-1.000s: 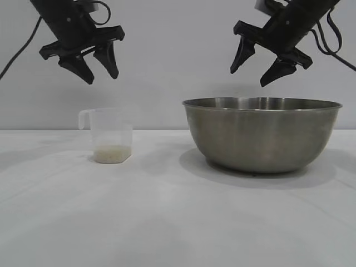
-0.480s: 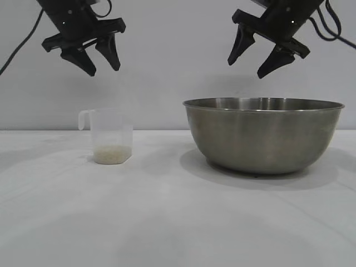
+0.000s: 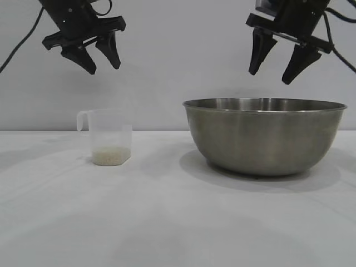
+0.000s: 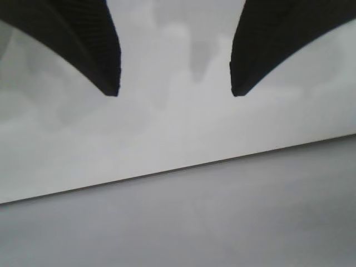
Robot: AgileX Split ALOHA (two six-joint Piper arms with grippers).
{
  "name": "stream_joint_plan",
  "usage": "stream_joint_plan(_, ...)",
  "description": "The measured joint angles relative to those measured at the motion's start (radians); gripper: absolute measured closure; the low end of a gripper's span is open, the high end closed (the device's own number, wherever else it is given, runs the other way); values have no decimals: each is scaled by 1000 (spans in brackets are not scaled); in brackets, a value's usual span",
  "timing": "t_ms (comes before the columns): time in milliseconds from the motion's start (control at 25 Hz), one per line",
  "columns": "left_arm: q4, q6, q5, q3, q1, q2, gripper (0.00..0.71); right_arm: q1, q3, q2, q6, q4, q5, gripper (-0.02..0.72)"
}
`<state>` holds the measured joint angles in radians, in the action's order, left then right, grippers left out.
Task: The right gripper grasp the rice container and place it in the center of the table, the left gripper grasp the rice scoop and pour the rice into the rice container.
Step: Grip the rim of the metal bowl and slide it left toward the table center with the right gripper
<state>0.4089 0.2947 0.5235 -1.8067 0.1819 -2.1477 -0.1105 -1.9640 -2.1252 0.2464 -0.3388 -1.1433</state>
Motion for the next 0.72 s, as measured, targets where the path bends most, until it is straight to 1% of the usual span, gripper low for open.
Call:
stream_joint_plan(200,0,0,12,0,0,0,329,2,0,2,-21,19,-84,215)
stream_joint_plan(320,0,0,19,0,0,0,329,2,0,2,-25,26,-90,215)
stream_joint_plan(520,0,0,21,0,0,0,329,2,0,3,-57,58,-92,215)
stream_joint_plan(640,0,0,21,0,0,0,329,2,0,19,-62,69,-94,215)
stream_joint_plan(720,0,0,21,0,0,0,329,2,13,37,-62,87,-95,215)
